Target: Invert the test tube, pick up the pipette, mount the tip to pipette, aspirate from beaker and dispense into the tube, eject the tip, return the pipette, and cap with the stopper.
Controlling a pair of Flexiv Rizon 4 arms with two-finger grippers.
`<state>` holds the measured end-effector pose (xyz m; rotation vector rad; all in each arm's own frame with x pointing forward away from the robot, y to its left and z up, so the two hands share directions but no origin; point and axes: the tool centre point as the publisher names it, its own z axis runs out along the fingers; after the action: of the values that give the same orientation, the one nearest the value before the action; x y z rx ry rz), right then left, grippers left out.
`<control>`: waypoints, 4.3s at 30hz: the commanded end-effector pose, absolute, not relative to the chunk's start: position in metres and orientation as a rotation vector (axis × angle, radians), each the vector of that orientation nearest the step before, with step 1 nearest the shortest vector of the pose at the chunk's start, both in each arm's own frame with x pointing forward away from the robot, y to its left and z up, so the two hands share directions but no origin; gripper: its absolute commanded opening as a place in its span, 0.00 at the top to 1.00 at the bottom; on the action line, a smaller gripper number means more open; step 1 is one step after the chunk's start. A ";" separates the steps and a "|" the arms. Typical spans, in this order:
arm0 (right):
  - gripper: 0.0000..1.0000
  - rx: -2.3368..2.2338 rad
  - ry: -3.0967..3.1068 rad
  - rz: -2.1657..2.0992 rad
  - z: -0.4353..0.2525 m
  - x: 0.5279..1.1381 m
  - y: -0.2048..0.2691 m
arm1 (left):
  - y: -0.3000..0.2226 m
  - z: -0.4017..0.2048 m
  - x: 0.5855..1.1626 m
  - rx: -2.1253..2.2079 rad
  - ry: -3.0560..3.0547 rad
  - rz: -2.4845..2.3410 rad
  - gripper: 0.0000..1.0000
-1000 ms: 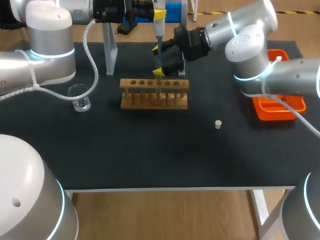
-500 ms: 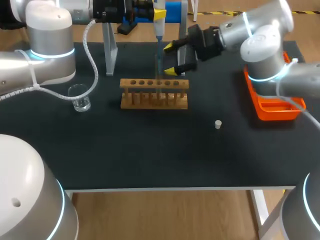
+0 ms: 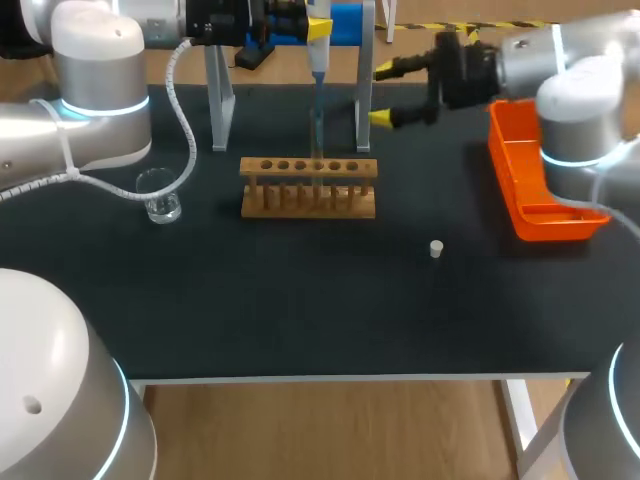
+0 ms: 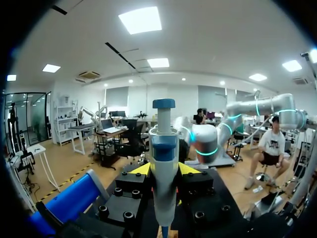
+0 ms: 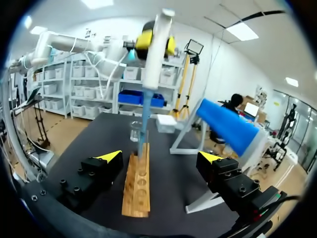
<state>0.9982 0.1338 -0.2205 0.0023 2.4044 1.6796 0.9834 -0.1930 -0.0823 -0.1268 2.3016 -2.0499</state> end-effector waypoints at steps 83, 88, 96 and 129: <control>1.00 0.342 2.531 1.441 0.025 0.995 0.173 | -0.193 -0.082 0.984 -0.124 2.304 -2.051 1.00; 1.00 0.371 2.533 1.451 0.026 0.993 0.186 | -0.193 -0.082 0.984 -0.124 2.304 -2.051 1.00; 1.00 0.384 2.534 1.449 0.016 0.992 0.203 | -0.193 -0.082 0.984 -0.124 2.304 -2.051 1.00; 1.00 0.389 2.593 1.438 0.000 0.999 0.225 | -0.193 -0.082 0.984 -0.124 2.304 -2.051 1.00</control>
<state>0.9997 0.2273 -0.0002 0.3892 2.5899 1.4398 0.9835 -0.1931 -0.0822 -0.1267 2.3021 -2.0498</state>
